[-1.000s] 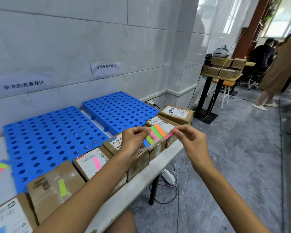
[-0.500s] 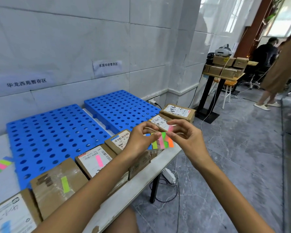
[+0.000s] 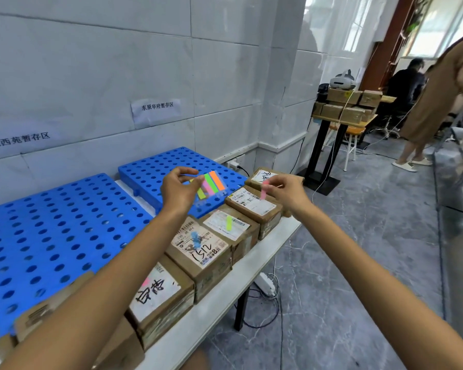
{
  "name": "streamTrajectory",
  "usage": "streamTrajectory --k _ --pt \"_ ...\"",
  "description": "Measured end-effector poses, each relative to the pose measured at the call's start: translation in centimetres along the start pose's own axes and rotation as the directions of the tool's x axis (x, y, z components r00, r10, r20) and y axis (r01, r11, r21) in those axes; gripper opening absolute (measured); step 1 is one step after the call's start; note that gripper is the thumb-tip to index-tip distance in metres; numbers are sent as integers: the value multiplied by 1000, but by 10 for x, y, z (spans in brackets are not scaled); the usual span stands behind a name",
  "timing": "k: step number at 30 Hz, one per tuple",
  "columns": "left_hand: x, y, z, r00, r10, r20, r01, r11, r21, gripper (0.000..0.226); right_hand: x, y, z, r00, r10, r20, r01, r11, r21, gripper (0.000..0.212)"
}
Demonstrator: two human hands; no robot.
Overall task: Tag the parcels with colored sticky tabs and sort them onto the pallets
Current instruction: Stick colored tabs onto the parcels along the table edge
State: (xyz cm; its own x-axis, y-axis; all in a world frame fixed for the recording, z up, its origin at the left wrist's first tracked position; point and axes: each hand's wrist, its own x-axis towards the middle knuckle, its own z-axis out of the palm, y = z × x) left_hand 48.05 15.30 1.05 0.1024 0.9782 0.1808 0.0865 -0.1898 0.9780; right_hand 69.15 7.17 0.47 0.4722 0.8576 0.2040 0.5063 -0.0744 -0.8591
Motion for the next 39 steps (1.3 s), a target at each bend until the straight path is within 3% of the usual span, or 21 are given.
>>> streamTrajectory --k 4,7,10,14,17,19,22,24,28,31,34,35,37,39 --pt "23 -7 11 1000 2 -23 -2 1000 -8 11 44 28 28 986 132 105 -121 987 -103 11" --pt "34 -17 19 1000 -10 -1 10 1000 -8 13 60 57 50 979 192 67 -169 953 -253 7" --pt "35 -27 28 998 -23 63 23 1000 6 14 64 75 58 991 122 -53 -133 910 -392 6" --pt "29 -36 39 982 -66 179 66 998 6 13 70 79 56 997 48 -55 -67 899 -433 20" --pt "16 -41 42 962 -116 248 112 993 30 14 67 84 60 998 2 -65 -33 878 -478 11" --pt "5 -42 40 951 -143 272 140 990 32 13 60 81 58 990 -16 -142 -33 942 -334 6" --pt "-7 -36 30 939 -169 298 175 984 7 12 29 52 48 960 -21 -281 40 997 62 7" --pt "-14 -29 24 927 -183 327 202 979 -24 16 0 27 42 970 -58 -234 106 975 197 12" --pt "-37 -9 17 899 -169 404 208 977 -52 25 -51 -1 32 981 -183 60 168 967 190 23" --pt "-56 3 15 859 -207 469 300 944 -134 27 -78 -11 21 983 -184 -10 179 942 284 24" --pt "-74 8 14 783 -267 563 469 847 -251 27 -97 -9 13 985 -139 -101 166 926 340 25" --pt "-79 8 15 765 -273 583 498 825 -267 28 -103 -7 11 980 -151 -128 183 938 294 26" --pt "-90 8 15 746 -266 610 525 799 -293 29 -112 1 7 947 -267 -179 276 961 28 30" --pt "-100 9 15 729 -254 635 527 801 -284 30 -121 6 2 881 -443 -168 386 876 -290 32"
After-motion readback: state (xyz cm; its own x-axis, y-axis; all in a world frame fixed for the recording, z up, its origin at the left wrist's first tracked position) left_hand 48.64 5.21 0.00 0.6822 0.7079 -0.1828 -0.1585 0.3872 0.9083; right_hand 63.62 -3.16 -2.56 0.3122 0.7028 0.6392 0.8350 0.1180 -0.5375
